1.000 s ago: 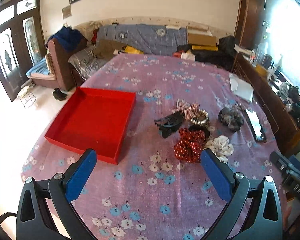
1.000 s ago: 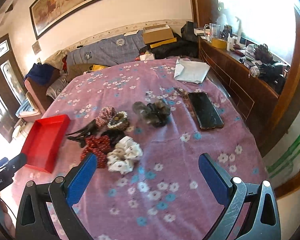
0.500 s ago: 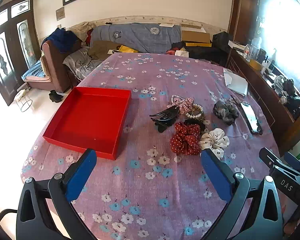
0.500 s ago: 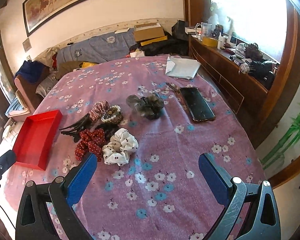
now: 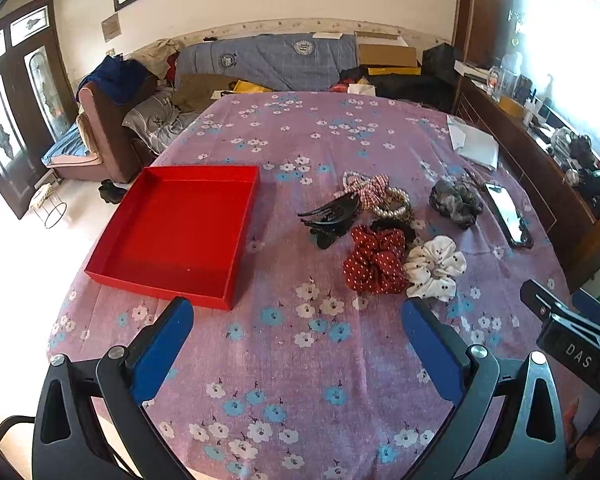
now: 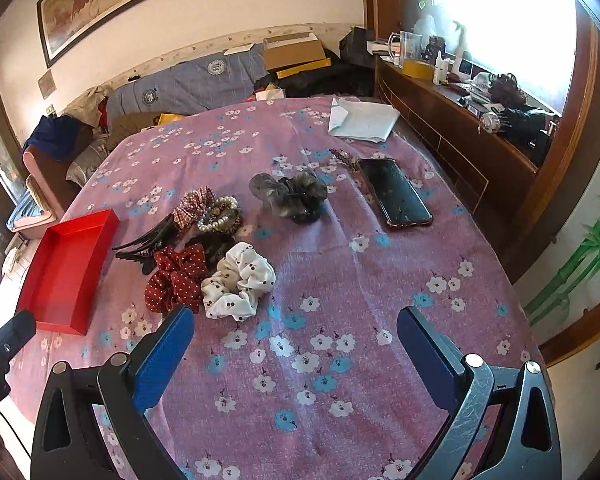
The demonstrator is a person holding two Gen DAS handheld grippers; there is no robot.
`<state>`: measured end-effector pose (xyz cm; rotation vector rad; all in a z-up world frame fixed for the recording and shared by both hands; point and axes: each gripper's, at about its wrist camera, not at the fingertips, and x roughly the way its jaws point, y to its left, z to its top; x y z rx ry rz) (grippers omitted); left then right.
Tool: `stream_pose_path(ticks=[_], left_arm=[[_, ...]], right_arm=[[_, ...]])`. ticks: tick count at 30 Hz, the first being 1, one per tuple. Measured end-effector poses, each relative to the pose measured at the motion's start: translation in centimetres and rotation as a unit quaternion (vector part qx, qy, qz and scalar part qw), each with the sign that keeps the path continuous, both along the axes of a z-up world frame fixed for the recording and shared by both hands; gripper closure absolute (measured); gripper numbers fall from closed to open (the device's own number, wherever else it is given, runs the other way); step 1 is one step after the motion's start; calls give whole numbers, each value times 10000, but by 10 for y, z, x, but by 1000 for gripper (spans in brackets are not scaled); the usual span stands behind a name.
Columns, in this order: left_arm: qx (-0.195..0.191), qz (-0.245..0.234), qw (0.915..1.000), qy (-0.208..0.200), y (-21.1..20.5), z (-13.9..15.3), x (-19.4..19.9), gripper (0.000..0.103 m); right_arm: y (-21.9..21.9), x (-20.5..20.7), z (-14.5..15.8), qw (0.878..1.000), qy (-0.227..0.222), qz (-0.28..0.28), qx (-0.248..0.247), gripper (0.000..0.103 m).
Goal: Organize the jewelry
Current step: 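Move both tools toward the red and cream polka-dot scrunchies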
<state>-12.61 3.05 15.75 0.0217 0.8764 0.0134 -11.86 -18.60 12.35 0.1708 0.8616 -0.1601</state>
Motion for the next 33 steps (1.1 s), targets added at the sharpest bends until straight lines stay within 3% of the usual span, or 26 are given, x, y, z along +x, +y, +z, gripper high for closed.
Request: stream_pose_path(ticks=[15,25,33], left_arm=[[12,-282,9996,69,-15,-6,3,0],[-109,-445,9984,342,-21,-20,10,0],[-12,-243,9984,518,-4,-26,38,0]], right_arm=[[-2,9,-9,9999,144,25,89,0],[-7,16,-23,9992,337,75,196,0],[-19,29,-34,9984,476,73,311,1]])
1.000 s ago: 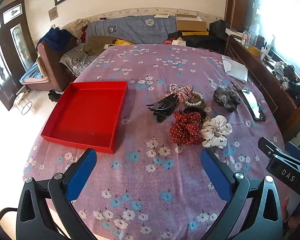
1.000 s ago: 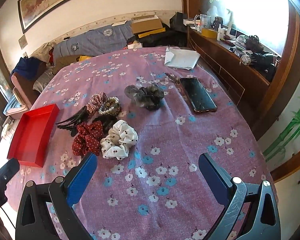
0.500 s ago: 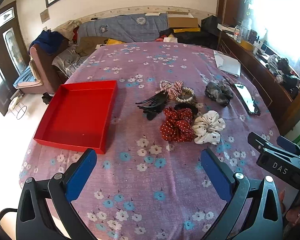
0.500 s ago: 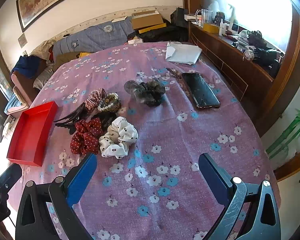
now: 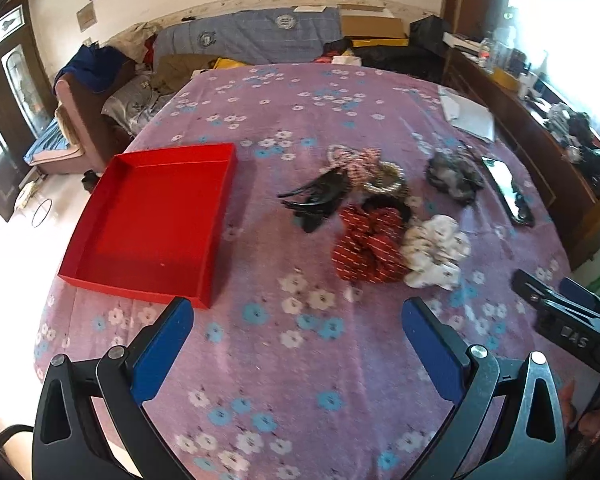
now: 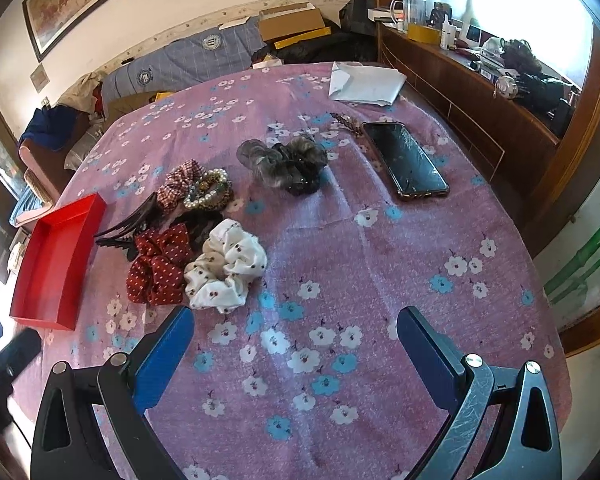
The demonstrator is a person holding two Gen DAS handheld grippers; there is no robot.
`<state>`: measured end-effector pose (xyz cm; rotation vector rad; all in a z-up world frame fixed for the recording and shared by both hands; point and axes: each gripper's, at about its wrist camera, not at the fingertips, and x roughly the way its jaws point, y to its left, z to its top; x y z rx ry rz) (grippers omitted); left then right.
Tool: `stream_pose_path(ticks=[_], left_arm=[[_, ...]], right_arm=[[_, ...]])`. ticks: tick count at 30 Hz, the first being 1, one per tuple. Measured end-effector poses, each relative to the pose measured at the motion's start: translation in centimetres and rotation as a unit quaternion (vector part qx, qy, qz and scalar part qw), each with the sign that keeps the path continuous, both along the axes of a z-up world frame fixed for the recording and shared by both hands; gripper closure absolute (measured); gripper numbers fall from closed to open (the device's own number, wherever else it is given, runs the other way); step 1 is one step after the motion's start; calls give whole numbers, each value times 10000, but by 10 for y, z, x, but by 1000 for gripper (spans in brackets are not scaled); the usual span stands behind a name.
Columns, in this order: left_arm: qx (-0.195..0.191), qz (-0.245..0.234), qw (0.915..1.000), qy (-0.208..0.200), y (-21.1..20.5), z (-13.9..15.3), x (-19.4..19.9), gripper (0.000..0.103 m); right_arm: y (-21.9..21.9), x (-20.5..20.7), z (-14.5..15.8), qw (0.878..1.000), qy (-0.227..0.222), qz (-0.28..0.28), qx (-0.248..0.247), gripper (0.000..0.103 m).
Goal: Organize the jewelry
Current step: 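Move both tools toward the red and cream polka-dot scrunchies, then grasp the red polka-dot scrunchie with left tool while right grasps cream scrunchie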
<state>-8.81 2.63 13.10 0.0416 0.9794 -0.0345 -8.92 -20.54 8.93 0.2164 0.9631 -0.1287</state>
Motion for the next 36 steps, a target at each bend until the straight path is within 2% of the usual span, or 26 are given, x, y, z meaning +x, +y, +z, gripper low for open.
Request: stream_pose_path(ticks=[4,7,8,10,13,16,19,25,27,28,29,30,31,33,36], left_arm=[[181,-68,9997,121,3,-10,22,0],[86,-303,9993,192,-2,-19,38,1],[26,-401,9989,235,-5,-23,44,5],[-72,-557,9977,375,-12,-33,56,12],[-241,-647,9961,555,-22,-51,76,14],[-544,-607,9936,782,-25,-71,94,14],[-705,-557,9916,935,-27,-88,107,16],[-782,-613,9876,1217,-33,-109,119,41],[-780,-656,9863,1296,-37,-114,121,57],[-702,-665,9875,1242,-39,-113,121,65],[-699,-715,9871,1254,-41,-113,120,89],[-753,-744,9853,1344,-43,-114,120,97],[-786,-723,9853,1333,-43,-112,119,97],[-822,-745,9856,1276,-43,-106,115,97],[-866,-867,9864,1098,-42,-88,102,97]], right_arm=[[-4,16,-6,9998,94,170,14,1],[-2,30,-13,9992,163,368,30,1],[0,37,-15,9987,171,474,67,2],[3,49,-22,9975,228,666,93,14],[5,68,-36,9954,398,854,198,30],[3,79,-48,9938,560,876,403,38],[3,86,-56,9926,592,941,498,39],[10,91,-66,9898,634,1114,629,39],[12,93,-68,9894,654,1131,632,40],[13,94,-70,9893,664,1135,632,45],[14,95,-71,9891,679,1145,624,48],[15,96,-73,9889,692,1160,621,59],[16,96,-74,9884,703,1181,647,74],[16,96,-75,9876,712,1189,744,87],[16,92,-69,9875,585,1203,836,94]])
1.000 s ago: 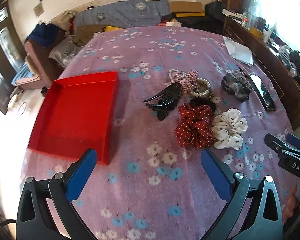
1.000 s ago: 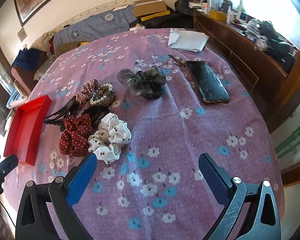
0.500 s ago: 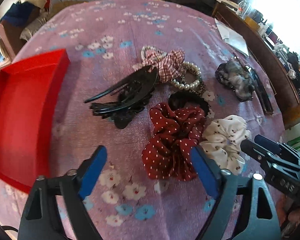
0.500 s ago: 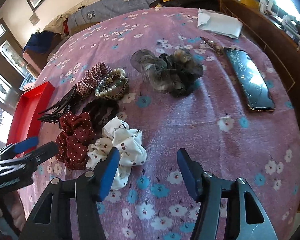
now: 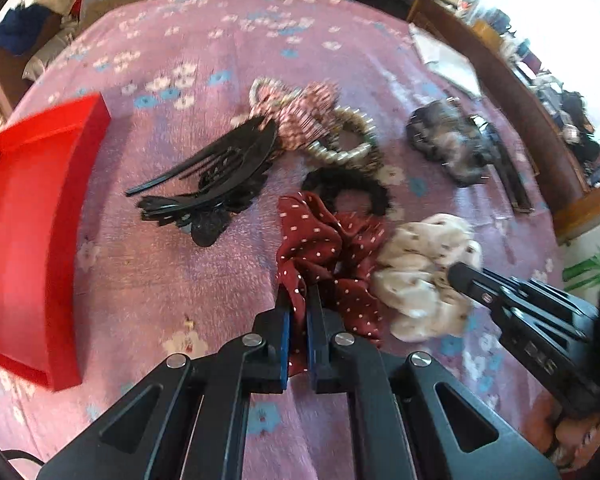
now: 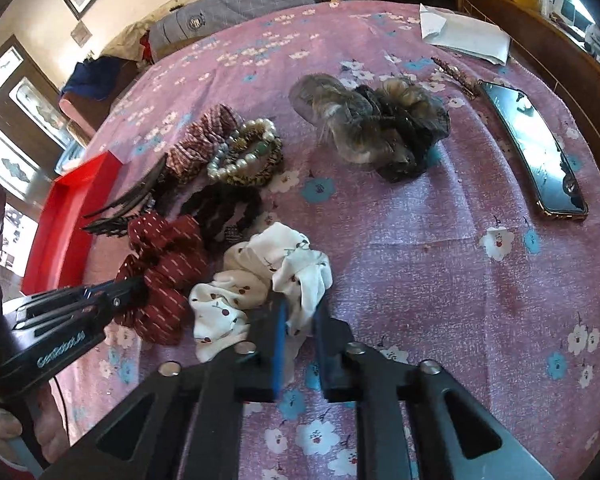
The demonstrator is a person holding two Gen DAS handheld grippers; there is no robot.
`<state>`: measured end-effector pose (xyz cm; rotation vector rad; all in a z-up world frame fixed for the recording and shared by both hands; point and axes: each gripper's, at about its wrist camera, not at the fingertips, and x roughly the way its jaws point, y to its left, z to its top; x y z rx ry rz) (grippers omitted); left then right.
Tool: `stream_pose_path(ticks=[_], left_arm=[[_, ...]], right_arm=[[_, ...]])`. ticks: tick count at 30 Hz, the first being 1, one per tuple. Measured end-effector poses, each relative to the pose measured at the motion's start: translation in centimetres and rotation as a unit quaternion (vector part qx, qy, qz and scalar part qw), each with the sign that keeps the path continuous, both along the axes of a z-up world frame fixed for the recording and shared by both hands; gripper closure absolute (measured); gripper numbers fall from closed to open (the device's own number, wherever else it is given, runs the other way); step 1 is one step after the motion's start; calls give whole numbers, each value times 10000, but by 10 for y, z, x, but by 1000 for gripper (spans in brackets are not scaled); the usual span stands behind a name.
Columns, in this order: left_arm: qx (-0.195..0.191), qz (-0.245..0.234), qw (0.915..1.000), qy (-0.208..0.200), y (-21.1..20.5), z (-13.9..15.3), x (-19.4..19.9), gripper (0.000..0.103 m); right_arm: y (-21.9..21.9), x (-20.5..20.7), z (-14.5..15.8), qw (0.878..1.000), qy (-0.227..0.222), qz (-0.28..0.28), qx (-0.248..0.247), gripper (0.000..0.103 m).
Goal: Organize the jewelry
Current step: 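Grasp the red polka-dot scrunchie with left tool while right grasps cream scrunchie, then carry both scrunchies into the red tray and open both tools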
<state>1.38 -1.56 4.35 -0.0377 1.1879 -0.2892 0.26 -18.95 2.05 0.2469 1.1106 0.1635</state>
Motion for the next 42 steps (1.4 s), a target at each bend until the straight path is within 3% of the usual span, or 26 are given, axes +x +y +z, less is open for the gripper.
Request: stream_pose_path(ticks=[5,12,21,30,35,42], left_arm=[[-165,-14,9997,-195,18,29,-19,97],[-329,266,9977,-533,75,66,-26,97],[-8,1114,9910,-741,192,81,8,97],[326,1585,9846,-663,297,62,78,97],[529,1610,9842,-513,322,39,111,97],[711,1718,9822,-286,341,13,141,96]], right_arm=[[-2,-9,16,9999,-137,-49,83,97],[18,-17,45,9992,-355,80,133,97],[103,8,94,9930,-820,772,367,97],[211,72,96,9868,-772,1246,694,97],[252,109,81,9875,-587,1266,739,97],[282,148,47,9915,-309,1201,401,97]])
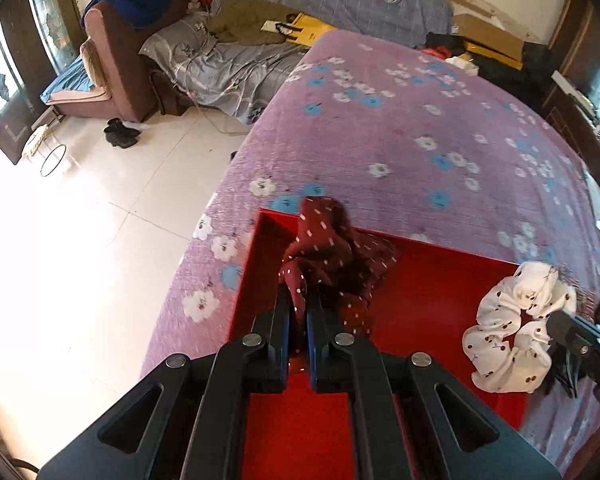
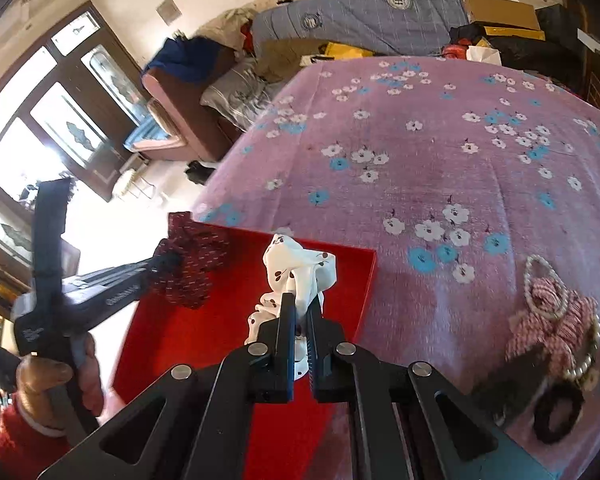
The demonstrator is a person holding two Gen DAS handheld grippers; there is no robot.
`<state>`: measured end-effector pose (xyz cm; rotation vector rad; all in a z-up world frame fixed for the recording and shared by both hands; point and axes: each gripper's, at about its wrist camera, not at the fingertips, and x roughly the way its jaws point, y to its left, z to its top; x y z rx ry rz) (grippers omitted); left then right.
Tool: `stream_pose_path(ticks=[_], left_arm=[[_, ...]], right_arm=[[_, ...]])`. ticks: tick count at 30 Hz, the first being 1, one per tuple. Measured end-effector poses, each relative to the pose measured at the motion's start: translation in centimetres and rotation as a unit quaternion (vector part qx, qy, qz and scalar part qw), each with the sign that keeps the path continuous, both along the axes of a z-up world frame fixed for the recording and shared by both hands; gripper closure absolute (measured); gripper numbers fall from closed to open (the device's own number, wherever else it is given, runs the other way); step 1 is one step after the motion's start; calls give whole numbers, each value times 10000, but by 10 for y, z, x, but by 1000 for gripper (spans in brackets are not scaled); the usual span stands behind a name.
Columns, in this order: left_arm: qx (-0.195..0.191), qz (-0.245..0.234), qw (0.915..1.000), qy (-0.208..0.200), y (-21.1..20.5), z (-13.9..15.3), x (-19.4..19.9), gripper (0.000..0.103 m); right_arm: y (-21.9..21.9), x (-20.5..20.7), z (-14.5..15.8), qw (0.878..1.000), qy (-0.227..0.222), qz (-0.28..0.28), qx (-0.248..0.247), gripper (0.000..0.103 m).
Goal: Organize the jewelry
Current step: 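Carry both scrunchies into the red tray and open both tools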
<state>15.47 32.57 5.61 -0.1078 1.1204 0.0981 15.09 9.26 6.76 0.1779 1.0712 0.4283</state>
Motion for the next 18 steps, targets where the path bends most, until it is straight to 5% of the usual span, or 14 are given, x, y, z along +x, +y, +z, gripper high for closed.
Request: stream_pose_path(ticks=[4,10,13,18], left_arm=[[33,61,10000,32,4,-3,0,96],[-36,61,10000,30,4,3,-6,73],[-221,111,9997,-13,5,9,-10,64],[-42,353,9990,-271,6,30,-23,51]], right_arm=[[3,9,-19,9996,215,-90,-137,97],[3,10,-31,9992,265,-98,-278,94],[3,7,-28,9991,160,-81,-378,75],[4,-4,-14,9989,-102,-71,-454,65]])
